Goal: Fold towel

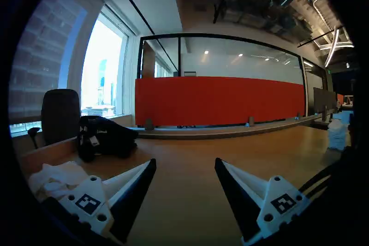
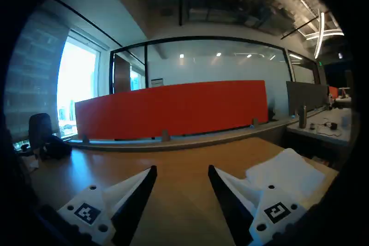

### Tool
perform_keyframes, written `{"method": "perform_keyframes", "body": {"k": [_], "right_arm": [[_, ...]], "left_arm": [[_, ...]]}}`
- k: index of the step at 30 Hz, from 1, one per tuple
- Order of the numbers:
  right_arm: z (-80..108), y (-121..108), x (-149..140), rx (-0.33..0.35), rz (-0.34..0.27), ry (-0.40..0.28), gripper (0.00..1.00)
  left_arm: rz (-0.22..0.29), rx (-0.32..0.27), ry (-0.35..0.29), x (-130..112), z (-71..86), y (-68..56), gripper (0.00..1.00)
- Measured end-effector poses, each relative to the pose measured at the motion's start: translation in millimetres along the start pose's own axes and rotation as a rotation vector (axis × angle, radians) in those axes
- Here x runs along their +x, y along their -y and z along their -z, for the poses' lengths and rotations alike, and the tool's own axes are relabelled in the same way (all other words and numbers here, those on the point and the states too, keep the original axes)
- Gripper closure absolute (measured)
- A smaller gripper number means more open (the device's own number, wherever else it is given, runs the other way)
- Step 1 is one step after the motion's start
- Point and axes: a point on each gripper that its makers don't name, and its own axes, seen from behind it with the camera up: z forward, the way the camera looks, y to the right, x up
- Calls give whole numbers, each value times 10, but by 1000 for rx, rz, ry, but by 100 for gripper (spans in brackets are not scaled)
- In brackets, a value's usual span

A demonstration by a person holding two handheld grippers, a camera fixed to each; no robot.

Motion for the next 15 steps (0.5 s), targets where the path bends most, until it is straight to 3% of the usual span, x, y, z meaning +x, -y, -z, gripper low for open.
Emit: {"method": "perform_keyframes", "body": {"k": [15], "right_arm": [[6, 18, -249, 5, -26, 9, 14]], "left_arm": [[0, 0, 0, -3, 2, -5, 6]]}}
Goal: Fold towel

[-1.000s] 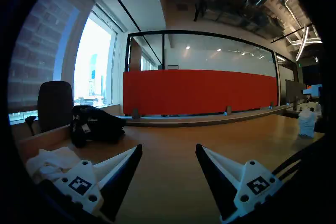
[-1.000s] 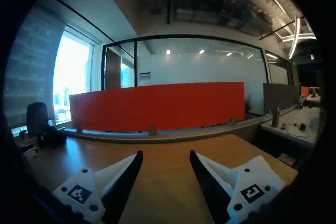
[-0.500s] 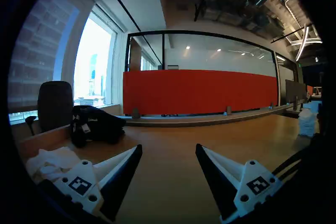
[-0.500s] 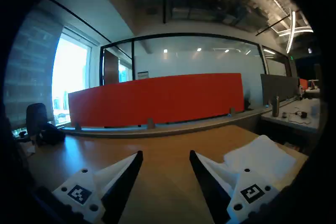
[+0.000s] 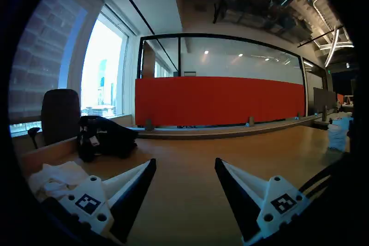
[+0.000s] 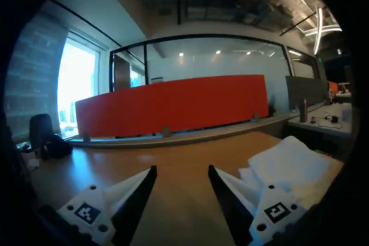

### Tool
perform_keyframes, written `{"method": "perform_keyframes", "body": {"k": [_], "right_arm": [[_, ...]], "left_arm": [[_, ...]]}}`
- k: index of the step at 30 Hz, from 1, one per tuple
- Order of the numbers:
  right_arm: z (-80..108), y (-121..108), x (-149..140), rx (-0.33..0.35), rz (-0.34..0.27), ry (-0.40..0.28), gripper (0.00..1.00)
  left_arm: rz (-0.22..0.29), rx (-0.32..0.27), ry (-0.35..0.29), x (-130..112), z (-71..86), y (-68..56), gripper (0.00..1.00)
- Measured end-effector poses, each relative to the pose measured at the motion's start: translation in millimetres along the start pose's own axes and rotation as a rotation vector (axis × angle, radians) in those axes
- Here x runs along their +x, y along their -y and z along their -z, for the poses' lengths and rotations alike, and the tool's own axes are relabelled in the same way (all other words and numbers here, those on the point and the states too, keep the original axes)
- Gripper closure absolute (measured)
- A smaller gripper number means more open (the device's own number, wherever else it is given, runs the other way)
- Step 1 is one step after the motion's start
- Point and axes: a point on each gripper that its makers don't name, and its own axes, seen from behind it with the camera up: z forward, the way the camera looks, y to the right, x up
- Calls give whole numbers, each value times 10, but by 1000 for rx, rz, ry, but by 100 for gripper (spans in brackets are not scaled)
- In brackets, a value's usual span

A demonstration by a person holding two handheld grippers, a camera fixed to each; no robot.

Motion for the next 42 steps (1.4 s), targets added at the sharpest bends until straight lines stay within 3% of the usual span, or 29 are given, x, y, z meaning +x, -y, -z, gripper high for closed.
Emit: {"method": "perform_keyframes", "body": {"k": [42], "right_arm": [[116, 195, -25, 13, 102, -31, 14]], "left_arm": [[0, 0, 0, -3, 1, 0, 6]]}}
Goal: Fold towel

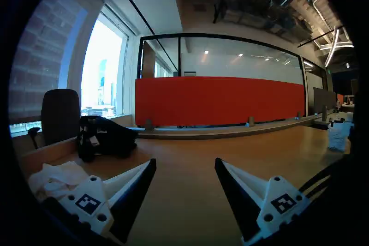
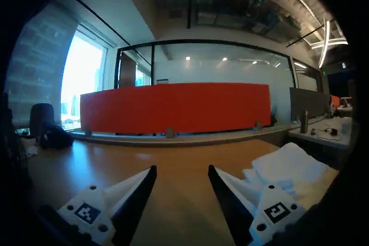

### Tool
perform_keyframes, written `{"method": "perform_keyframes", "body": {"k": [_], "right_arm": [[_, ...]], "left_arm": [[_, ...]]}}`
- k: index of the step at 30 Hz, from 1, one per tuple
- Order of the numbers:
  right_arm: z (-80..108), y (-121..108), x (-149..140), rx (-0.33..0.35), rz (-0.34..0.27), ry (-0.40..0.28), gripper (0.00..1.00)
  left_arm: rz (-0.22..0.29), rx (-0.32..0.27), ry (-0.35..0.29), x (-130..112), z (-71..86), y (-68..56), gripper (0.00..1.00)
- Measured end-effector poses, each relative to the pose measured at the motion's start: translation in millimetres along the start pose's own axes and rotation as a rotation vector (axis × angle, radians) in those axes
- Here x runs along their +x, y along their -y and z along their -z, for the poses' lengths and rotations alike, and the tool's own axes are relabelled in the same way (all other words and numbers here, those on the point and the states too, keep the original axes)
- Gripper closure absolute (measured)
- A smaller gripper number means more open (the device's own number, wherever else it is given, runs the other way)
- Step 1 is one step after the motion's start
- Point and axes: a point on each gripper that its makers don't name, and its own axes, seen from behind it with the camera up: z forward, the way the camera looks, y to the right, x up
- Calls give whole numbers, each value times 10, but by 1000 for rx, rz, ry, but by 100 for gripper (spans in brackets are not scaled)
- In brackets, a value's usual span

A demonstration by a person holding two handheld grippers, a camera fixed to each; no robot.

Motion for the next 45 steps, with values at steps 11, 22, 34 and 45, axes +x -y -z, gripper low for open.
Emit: {"method": "perform_keyframes", "body": {"k": [11, 22, 34, 45], "right_arm": [[-5, 23, 12, -8, 25, 1, 14], [7, 31, 7, -4, 24, 1, 14], [2, 25, 6, -4, 25, 1, 0], [4, 25, 7, -5, 24, 1, 0]], "left_arm": [[0, 0, 0, 3, -1, -4, 6], [0, 0, 0, 3, -3, -2, 6], [0, 0, 0, 4, 1, 2, 6], [0, 0, 0, 10, 4, 2, 6]]}}
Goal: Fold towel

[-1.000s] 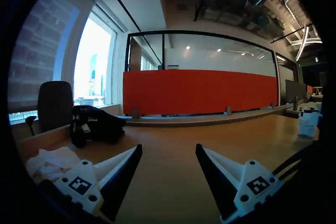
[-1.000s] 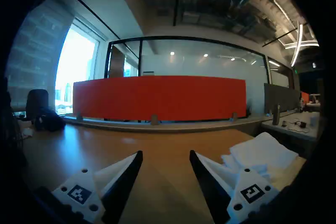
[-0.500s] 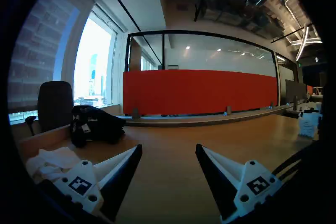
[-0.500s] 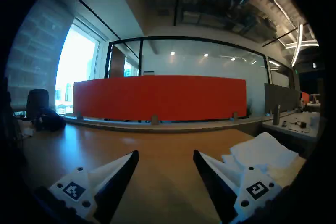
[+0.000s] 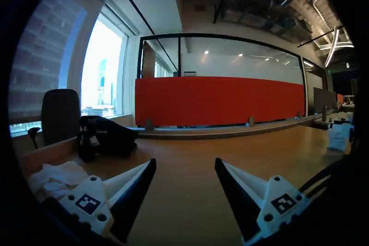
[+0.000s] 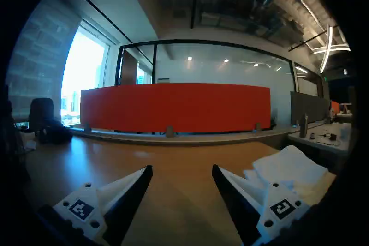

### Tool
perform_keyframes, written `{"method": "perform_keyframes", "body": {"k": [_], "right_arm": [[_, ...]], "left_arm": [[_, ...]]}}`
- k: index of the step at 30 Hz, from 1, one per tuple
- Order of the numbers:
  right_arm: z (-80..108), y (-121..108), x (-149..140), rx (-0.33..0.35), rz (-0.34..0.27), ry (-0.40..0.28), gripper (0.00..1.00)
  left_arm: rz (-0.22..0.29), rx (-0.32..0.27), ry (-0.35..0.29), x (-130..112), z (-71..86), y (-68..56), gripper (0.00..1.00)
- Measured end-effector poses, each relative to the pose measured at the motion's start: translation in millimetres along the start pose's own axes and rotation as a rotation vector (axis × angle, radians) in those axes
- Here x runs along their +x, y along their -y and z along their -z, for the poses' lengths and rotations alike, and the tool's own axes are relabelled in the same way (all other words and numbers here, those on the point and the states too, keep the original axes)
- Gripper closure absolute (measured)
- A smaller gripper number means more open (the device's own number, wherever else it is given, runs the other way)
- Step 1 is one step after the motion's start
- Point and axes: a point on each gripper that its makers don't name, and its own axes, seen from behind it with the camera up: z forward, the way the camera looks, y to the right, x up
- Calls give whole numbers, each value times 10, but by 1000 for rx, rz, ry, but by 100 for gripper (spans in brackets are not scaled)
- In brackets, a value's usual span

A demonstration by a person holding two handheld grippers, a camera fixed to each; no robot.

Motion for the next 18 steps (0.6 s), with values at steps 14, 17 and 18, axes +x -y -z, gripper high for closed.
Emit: {"method": "perform_keyframes", "body": {"k": [14, 17, 18], "right_arm": [[-3, -1, 1, 0, 0, 0, 0], [-3, -3, -2, 0, 0, 0, 0], [-2, -4, -2, 0, 0, 0, 0]], "left_arm": [[0, 0, 1, 15, 2, 4, 6], [0, 0, 1, 14, 4, 2, 6], [0, 0, 1, 14, 4, 1, 6]]}}
